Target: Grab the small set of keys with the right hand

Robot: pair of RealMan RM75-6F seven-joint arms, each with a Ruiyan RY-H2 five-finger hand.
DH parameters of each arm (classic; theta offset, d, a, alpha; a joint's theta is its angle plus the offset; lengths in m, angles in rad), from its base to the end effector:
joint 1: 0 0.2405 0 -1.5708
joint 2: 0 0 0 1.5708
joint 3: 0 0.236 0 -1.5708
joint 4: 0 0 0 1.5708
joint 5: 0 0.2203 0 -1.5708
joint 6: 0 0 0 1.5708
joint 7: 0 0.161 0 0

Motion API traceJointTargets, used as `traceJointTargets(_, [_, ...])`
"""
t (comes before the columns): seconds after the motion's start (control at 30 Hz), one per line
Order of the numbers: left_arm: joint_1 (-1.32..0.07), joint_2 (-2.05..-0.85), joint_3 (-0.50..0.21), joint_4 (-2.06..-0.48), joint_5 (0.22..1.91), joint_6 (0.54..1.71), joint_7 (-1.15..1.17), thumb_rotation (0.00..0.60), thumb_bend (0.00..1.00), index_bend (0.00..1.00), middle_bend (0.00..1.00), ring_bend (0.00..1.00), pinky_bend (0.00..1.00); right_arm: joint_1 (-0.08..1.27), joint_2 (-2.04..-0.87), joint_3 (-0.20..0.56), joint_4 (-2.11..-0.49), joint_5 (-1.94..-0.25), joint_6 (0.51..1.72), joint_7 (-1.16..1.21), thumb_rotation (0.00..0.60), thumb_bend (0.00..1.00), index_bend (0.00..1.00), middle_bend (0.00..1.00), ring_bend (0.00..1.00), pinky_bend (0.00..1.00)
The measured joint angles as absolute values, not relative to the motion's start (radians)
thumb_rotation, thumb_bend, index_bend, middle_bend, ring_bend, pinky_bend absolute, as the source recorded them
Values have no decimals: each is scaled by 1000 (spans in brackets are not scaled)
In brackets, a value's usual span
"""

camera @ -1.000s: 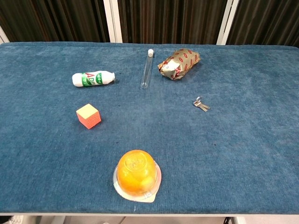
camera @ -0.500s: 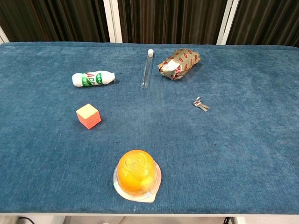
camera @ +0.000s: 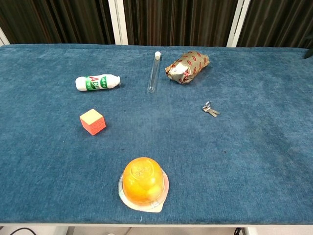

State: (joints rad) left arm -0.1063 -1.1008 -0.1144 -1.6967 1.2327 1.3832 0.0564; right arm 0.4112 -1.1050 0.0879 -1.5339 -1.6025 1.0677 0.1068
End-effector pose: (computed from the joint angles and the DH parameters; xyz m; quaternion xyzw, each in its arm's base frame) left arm -0.3151 0.2120 0.1461 -0.5222 -0.4607 -0.3454 0.6290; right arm -0.2491 -0.2904 0.0954 0.7429 -0.3617 0.3532 0.4387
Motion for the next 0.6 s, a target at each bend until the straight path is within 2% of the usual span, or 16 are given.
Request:
traceJointTargets(0.1, [-106,-1100,-113,-1698,1234,1381,53,600,322,177,36,44,149,488,-1150,105,-1518,-1586,976,85,600,325,268,40,109,131])
traceJointTargets(0.23, [-105,-1099,-114,-1699,1231,1380,48,600,322,177,36,44,149,580,-1232,130,-1473,-1545,880,51,600,423,272,44,117,139])
traceJointTargets(0.43, [-106,-1096,-121,-1697,1219,1374,34,600,322,177,36,44,149,683,-1349,154,-1373,-1485,770,13,600,444,302,57,125,150])
traceJointTargets(0.6, [-107,-1094,-121,-1695,1221,1372,30,600,322,177,36,44,149,742,-1423,159,-1301,-1457,720,-14,600,466,373,59,142,169])
